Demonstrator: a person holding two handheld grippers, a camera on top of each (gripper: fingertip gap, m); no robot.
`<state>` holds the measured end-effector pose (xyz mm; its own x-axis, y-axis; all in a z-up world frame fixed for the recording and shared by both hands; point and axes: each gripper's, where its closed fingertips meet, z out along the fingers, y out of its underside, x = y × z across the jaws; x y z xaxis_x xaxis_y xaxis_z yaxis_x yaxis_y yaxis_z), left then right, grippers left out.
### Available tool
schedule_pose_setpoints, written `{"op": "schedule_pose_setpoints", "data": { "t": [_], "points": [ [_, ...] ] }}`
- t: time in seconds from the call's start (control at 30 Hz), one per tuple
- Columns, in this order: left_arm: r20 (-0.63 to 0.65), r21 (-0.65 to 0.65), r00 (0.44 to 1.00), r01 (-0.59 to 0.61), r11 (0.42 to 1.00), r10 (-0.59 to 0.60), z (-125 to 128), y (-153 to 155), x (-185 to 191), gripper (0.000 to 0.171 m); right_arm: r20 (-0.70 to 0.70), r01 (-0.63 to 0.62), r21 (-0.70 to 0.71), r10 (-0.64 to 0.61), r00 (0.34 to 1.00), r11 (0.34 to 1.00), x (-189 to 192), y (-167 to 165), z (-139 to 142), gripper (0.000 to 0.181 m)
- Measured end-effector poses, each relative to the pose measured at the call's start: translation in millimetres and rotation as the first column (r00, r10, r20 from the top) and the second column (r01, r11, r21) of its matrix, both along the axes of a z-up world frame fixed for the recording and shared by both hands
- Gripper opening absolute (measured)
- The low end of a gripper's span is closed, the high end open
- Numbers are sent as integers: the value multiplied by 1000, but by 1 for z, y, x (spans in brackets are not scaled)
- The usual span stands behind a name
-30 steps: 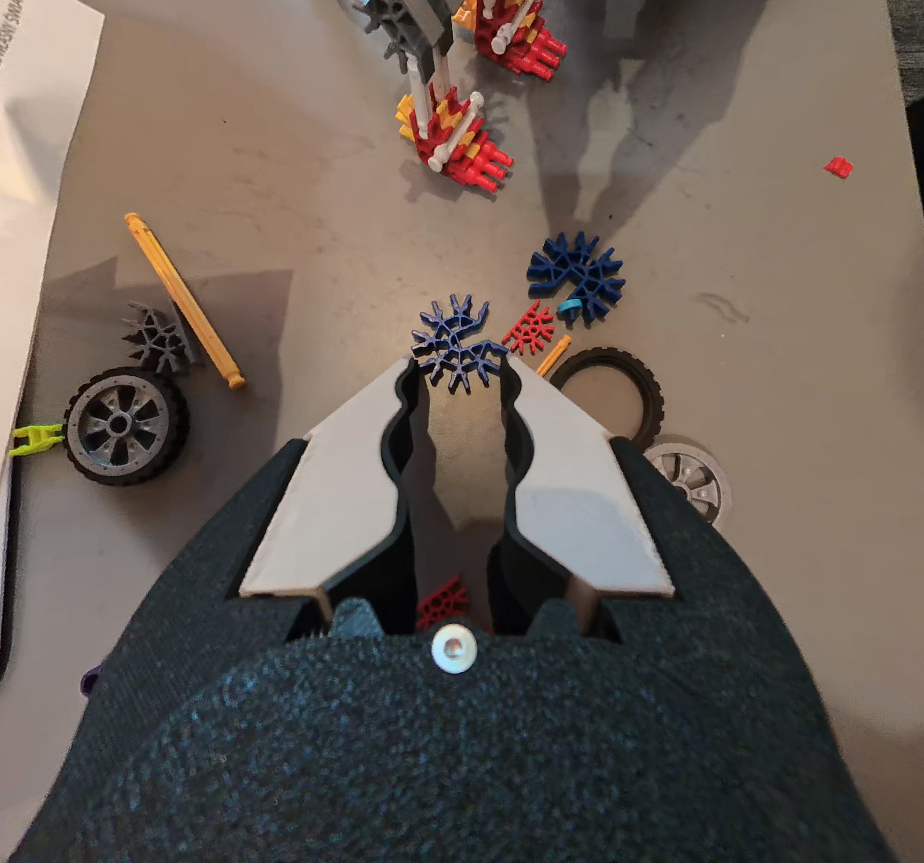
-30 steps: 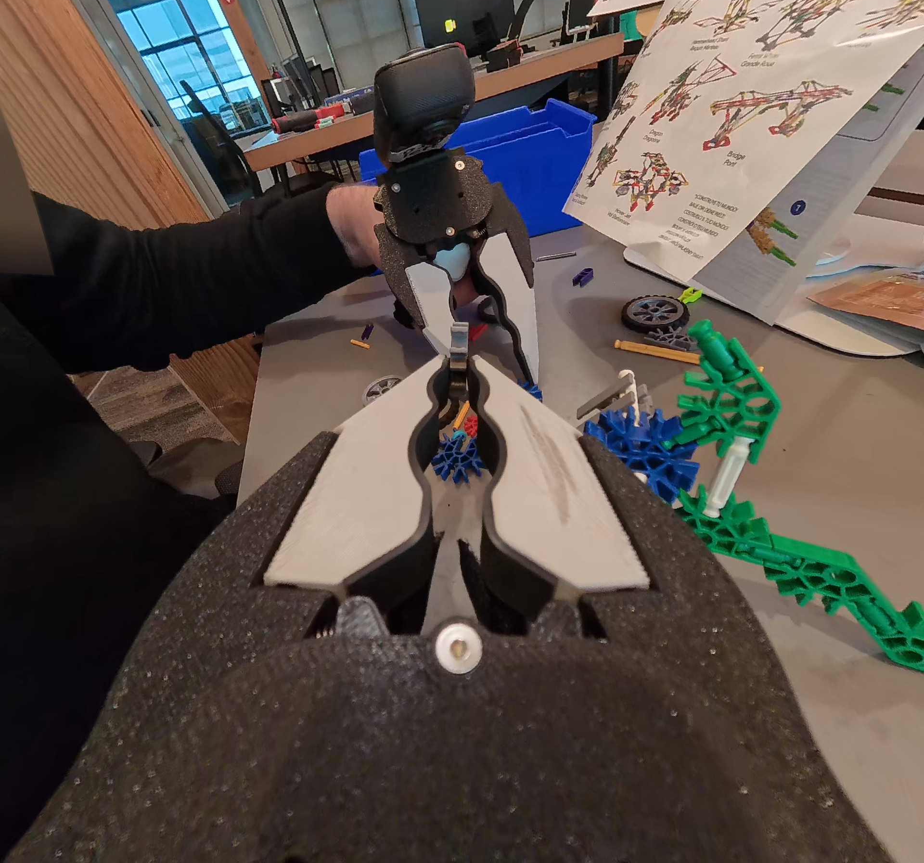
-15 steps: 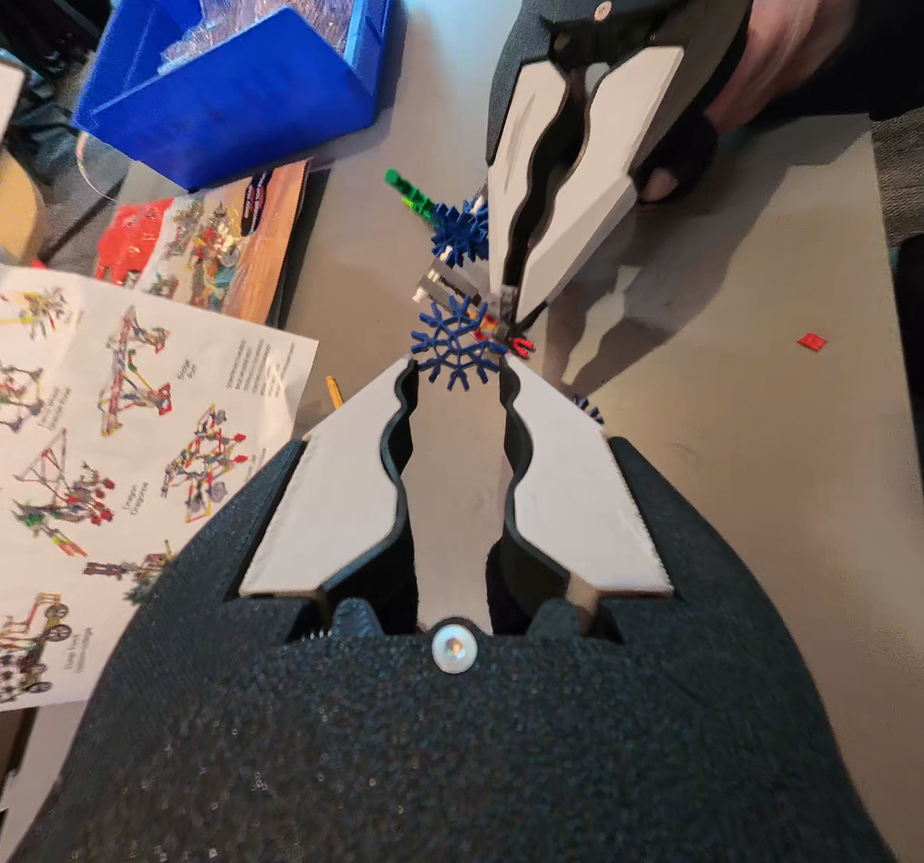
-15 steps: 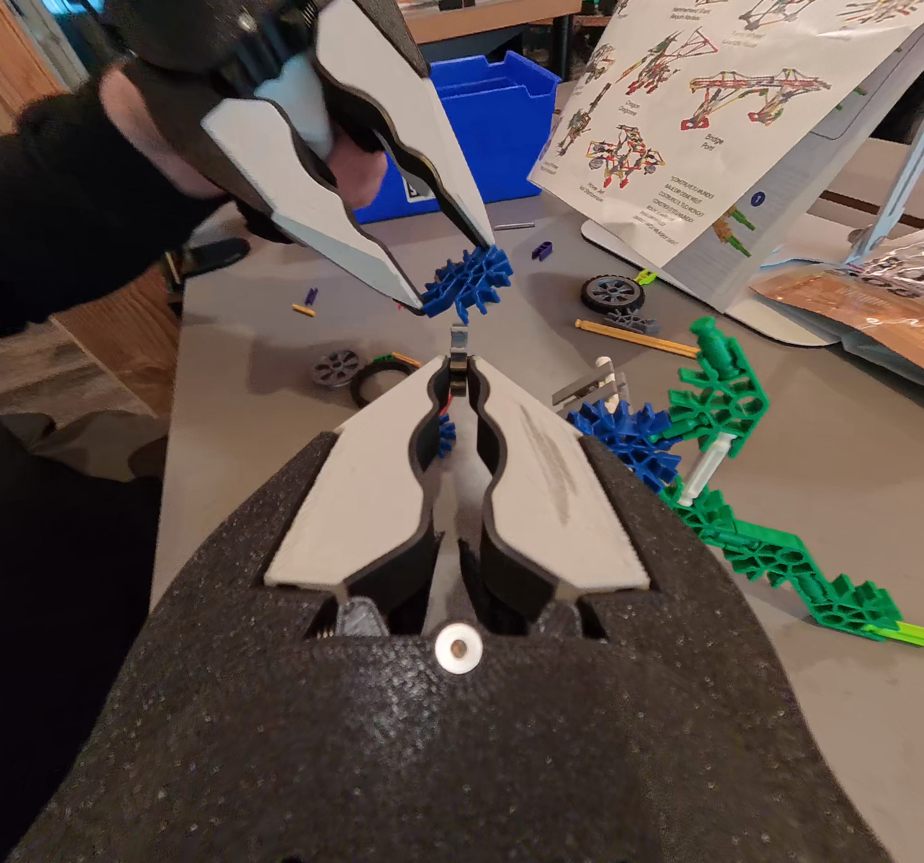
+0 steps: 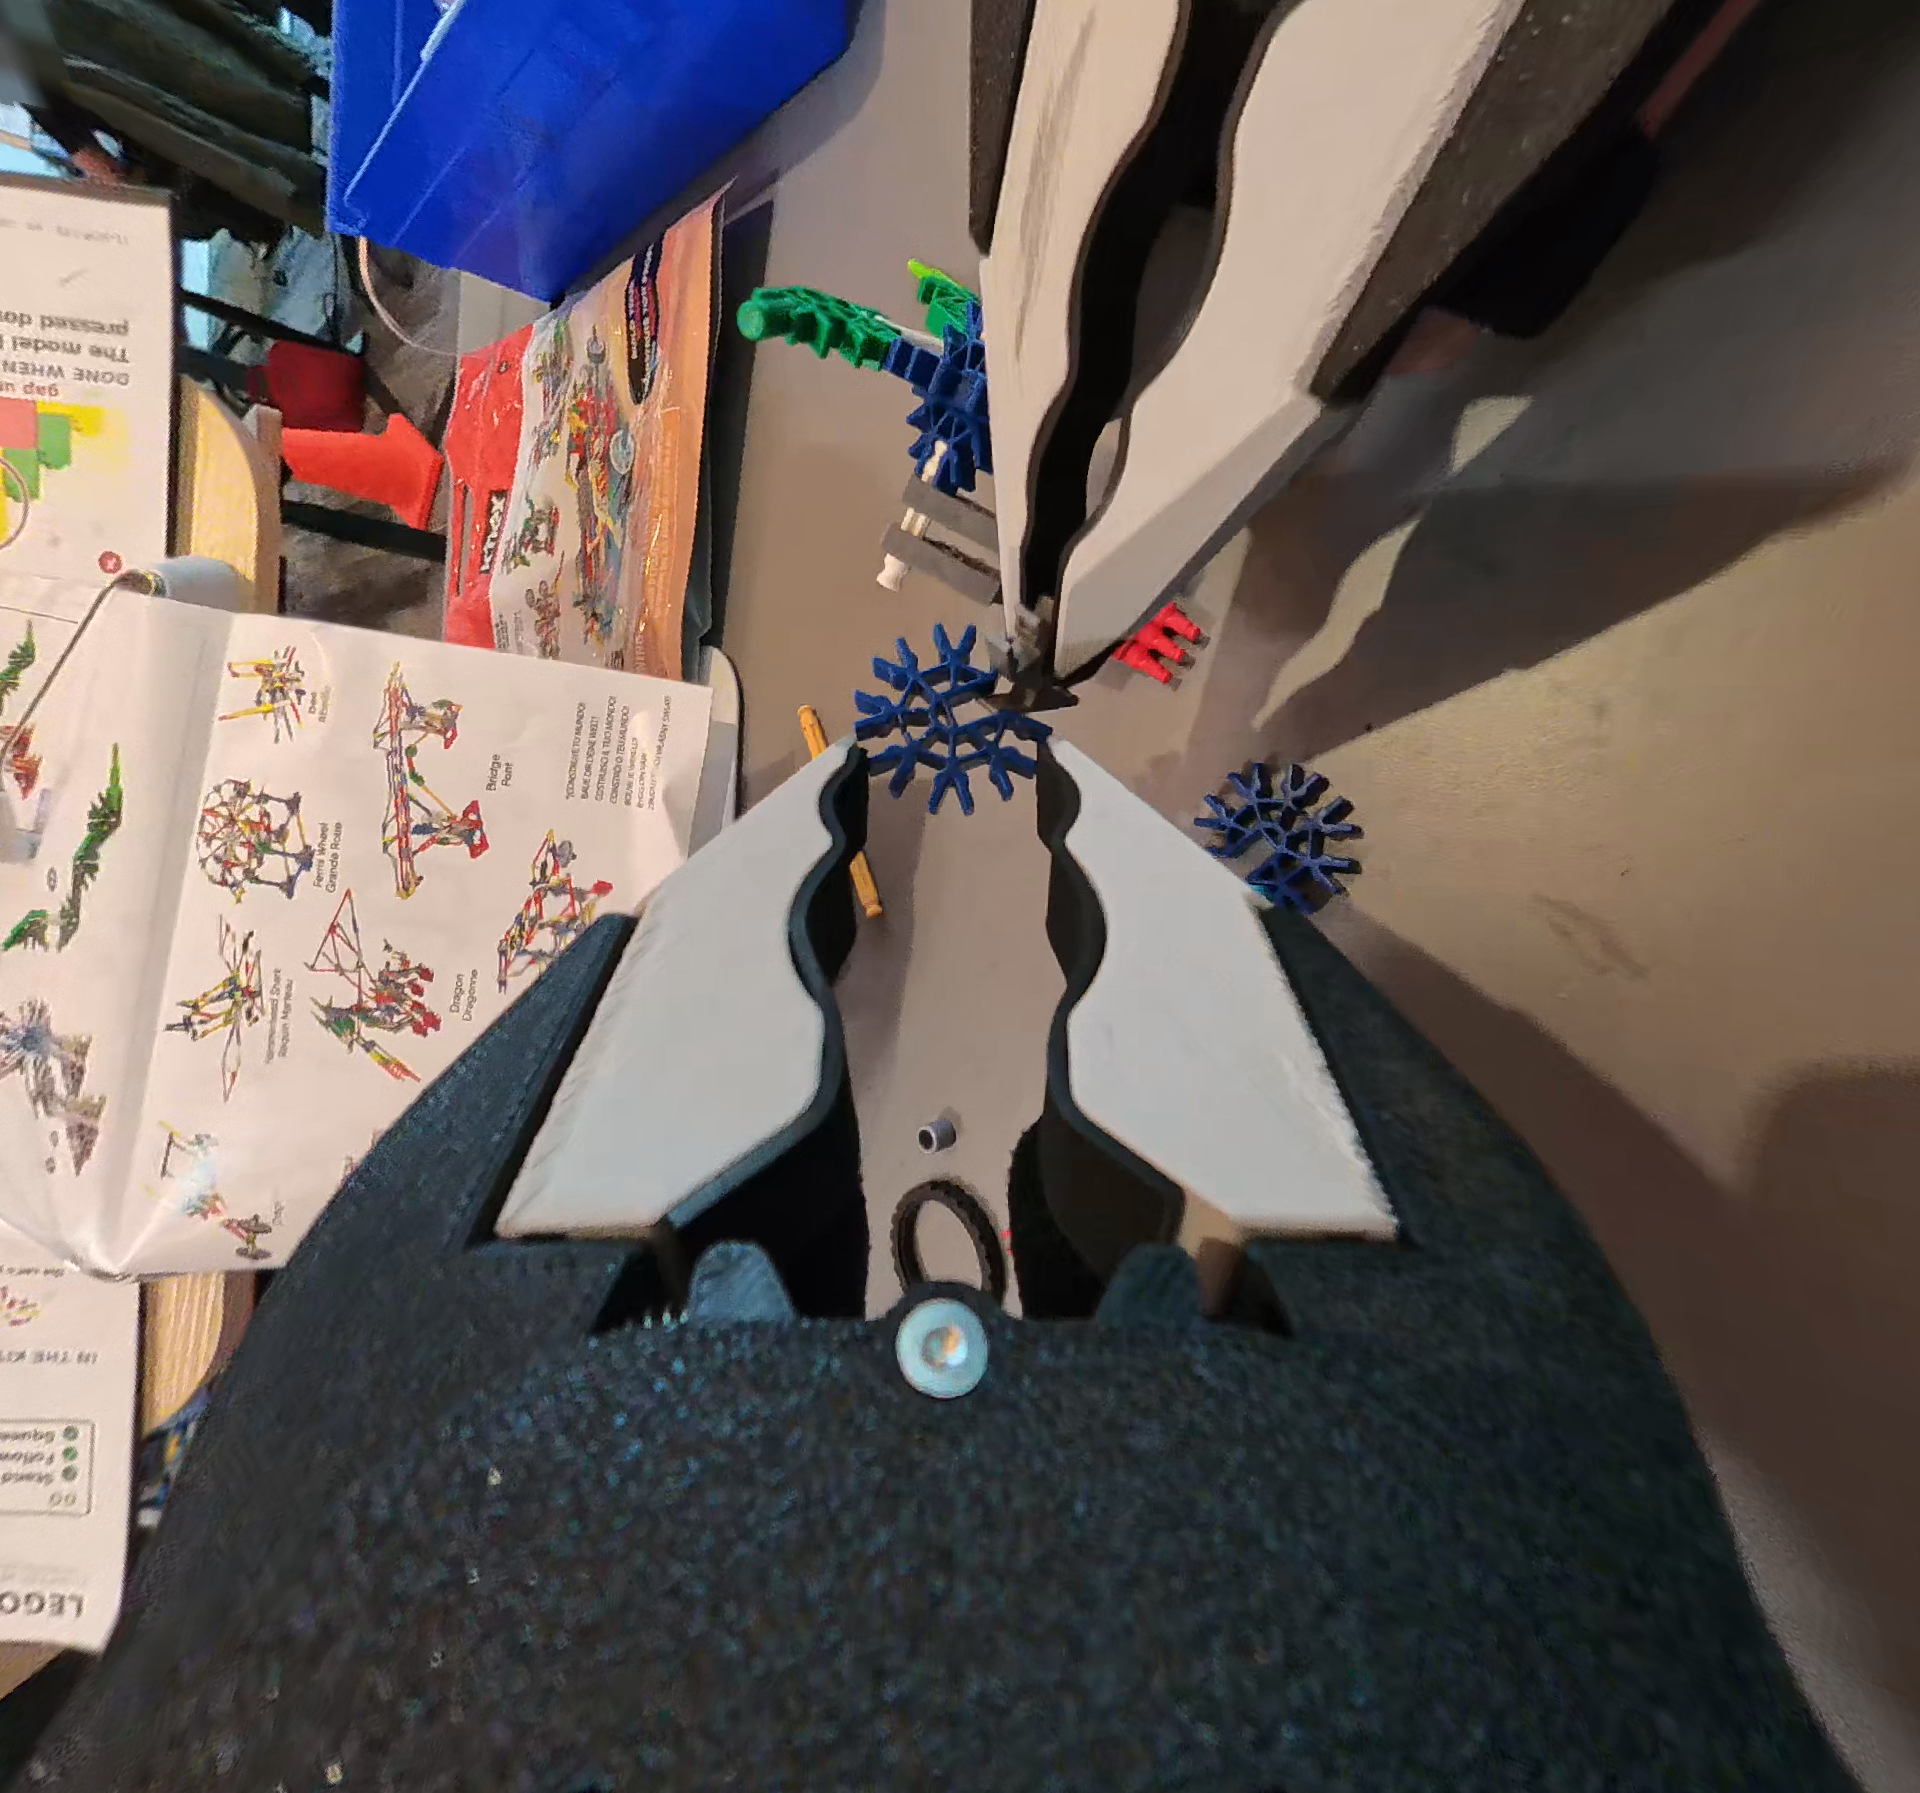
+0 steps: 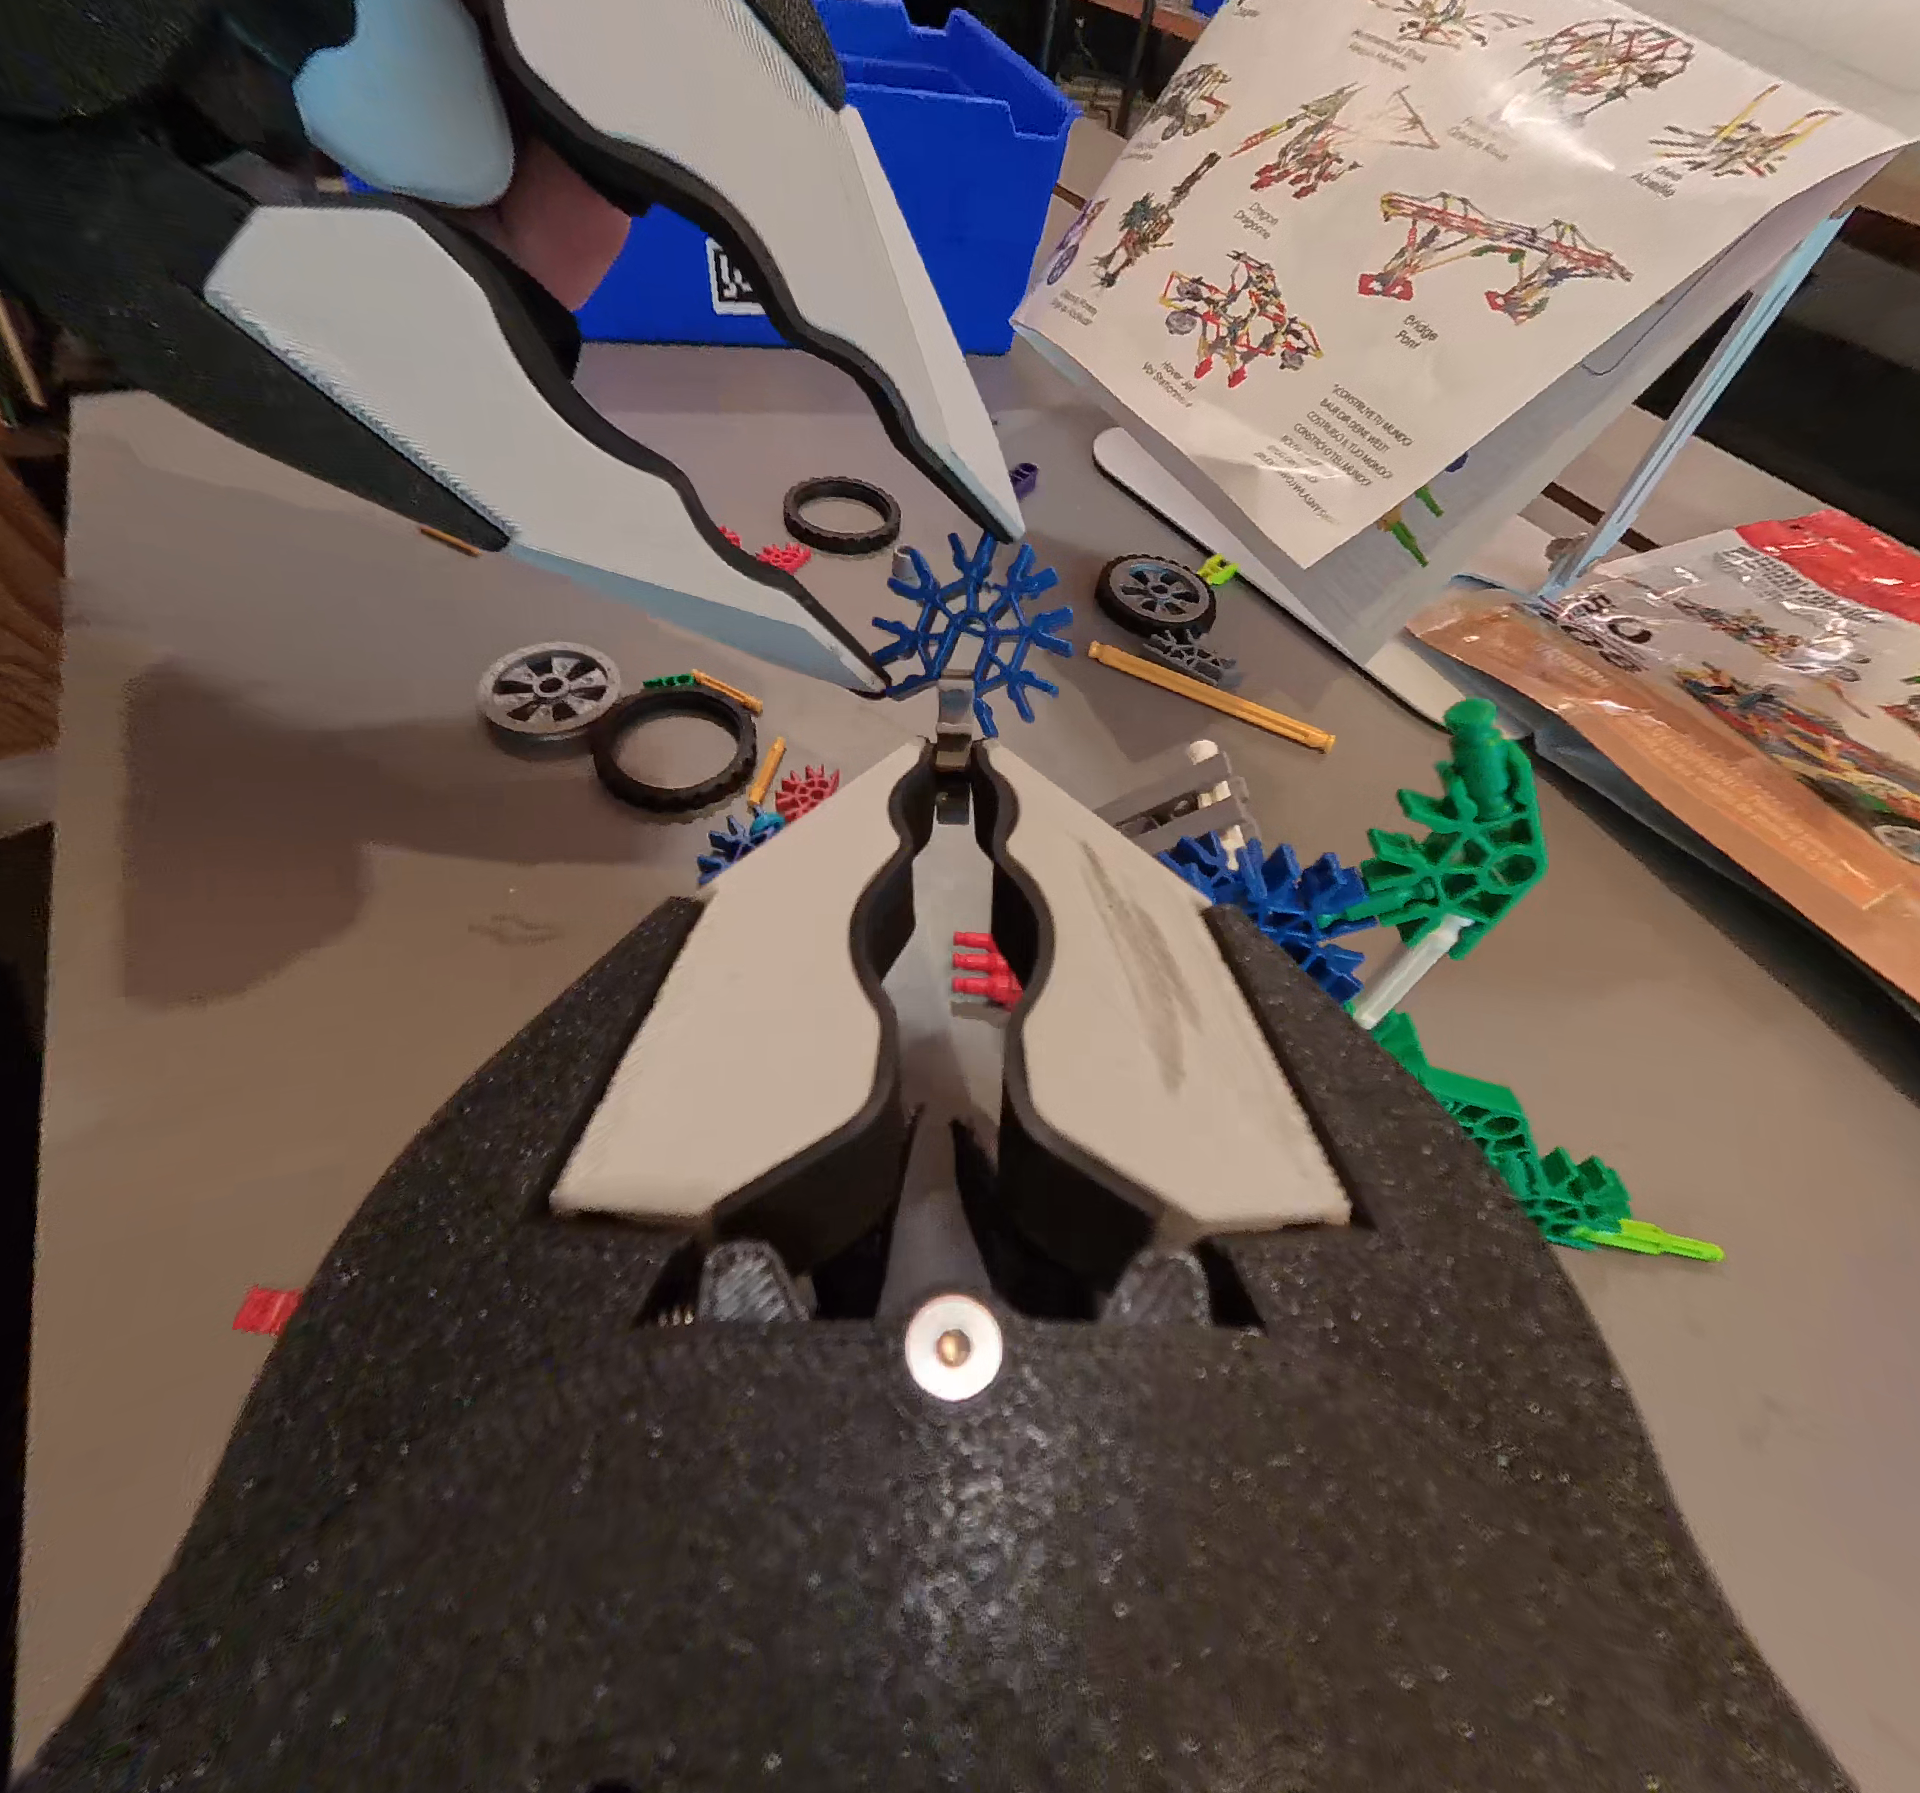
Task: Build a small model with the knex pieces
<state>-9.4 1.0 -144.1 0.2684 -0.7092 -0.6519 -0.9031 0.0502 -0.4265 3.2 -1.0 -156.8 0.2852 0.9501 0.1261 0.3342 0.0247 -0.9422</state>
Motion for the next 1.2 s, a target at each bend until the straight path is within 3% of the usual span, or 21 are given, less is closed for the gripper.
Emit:
{"op": "schedule_pose_setpoints", "data": {
  "t": [0.33, 0.5, 1.0, 1.1, 1.2],
  "points": [
    [-157, 145, 981, -93, 985, 116, -7, 0, 0, 31, 78, 47, 68, -53, 996, 997, -1, 3, -9, 5],
    [-197, 201, 967, -123, 972, 164, -11, 2, 1, 31, 81, 61, 25, -63, 995, 998, 0, 5, -12, 5],
    [-144, 226, 978, -116, 967, 151, -11, -2, 12, 31, 57, 71, -37, -69, 996, 997, 1, 4, -10, 4],
    [-116, 232, 989, -65, 971, 94, -6, -5, 13, 31, 22, 44, -54, -43, 999, 998, 1, 1, -5, 4],
    [-7, 186, 998, -62, 981, 64, -1, -7, 12, 31, -16, 22, -74, -23, 1000, 997, 0, -2, 0, 4]
  ]
}}
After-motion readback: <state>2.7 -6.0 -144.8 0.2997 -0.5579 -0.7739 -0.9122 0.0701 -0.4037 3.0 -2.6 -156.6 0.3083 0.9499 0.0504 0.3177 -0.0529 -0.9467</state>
